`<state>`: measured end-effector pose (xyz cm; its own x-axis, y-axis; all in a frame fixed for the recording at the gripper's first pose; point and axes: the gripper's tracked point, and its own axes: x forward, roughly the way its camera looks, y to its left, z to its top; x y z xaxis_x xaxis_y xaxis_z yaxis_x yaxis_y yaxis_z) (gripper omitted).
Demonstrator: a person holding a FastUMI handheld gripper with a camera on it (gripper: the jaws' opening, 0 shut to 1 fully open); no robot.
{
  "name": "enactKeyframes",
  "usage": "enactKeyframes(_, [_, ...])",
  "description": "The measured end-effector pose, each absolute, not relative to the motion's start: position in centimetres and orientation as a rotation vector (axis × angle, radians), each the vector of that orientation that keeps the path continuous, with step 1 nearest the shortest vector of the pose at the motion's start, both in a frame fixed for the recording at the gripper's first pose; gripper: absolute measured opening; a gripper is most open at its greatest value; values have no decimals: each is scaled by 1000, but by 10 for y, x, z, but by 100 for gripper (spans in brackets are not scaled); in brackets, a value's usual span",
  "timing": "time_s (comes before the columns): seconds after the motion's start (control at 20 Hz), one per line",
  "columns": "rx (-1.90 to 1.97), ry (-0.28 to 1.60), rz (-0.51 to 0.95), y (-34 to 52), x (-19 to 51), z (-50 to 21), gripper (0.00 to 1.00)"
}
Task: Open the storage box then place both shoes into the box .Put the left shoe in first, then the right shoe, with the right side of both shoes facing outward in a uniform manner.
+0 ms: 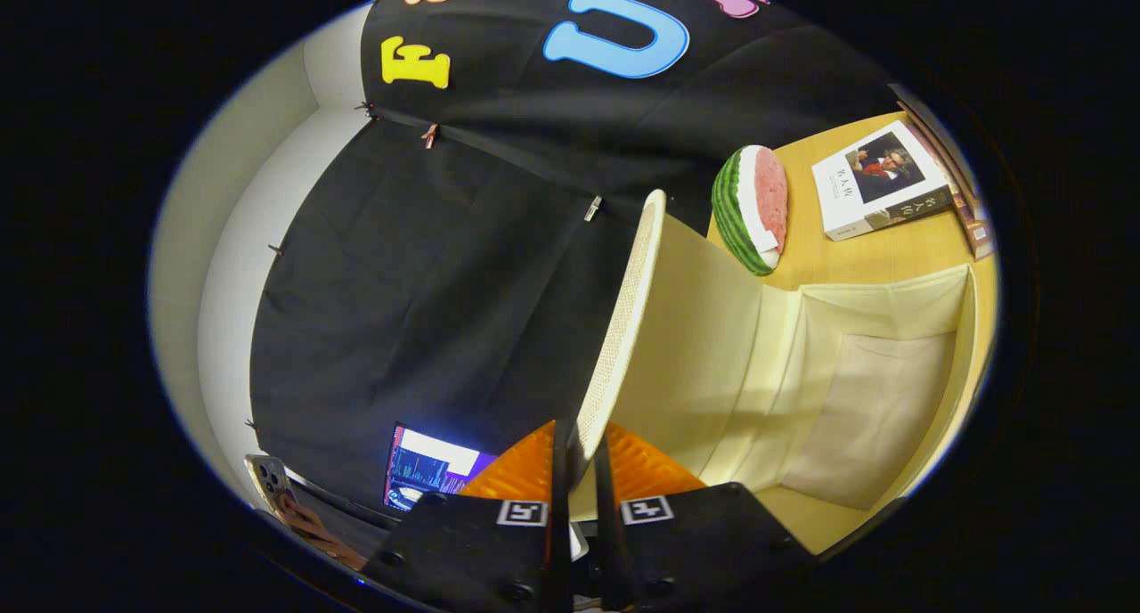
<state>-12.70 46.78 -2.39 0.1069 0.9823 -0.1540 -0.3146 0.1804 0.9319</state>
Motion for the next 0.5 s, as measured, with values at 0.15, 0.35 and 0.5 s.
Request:
enactKeyframes(0.15, [841, 1023, 1188, 500, -142, -28, 32])
enactKeyframes(0.35, [808, 1041, 1180, 527, -156, -39, 70])
enactKeyframes(0.5, [811, 1020, 1155, 533, -156, -39, 85])
